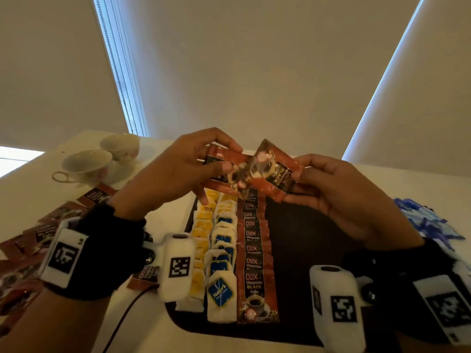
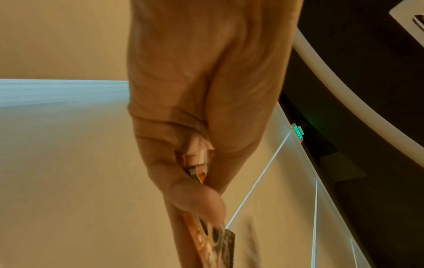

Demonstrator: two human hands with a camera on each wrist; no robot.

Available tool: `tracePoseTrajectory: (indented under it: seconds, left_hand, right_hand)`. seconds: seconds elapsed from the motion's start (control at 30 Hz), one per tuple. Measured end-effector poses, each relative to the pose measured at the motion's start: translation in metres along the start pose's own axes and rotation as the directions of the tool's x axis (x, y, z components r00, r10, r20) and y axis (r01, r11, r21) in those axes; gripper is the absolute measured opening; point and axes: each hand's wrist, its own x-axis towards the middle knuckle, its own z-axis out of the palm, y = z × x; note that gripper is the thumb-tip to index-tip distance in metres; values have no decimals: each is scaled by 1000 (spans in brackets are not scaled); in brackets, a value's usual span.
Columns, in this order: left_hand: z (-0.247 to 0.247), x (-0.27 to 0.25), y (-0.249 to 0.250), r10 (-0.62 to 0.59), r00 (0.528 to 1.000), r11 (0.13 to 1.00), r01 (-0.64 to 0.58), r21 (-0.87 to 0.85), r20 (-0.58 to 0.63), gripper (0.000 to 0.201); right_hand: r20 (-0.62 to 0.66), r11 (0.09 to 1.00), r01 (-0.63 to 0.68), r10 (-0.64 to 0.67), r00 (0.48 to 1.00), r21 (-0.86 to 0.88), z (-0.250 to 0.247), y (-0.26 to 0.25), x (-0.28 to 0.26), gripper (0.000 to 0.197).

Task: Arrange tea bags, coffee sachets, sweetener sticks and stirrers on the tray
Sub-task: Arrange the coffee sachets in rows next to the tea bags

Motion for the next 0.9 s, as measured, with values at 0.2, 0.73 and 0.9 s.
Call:
tracePoseTrajectory:
  seconds: [0.2,0.73,0.9]
  left_hand:
    - [0,-2,0,68,992,982,-86,166,109,23]
    - [29,6,-12,67,997,970,-76,232,44,9]
    - [32,9,-11,60,998,987,-56,148,-24,10]
  right_hand:
    - [-11,851,201,-236,972,-486,-9,1,-4,26]
    - [-4,841,305,-343,939,-446,-2,14,4,19]
    - [-29,933,136,-154,988,-332,-5,21,6,8]
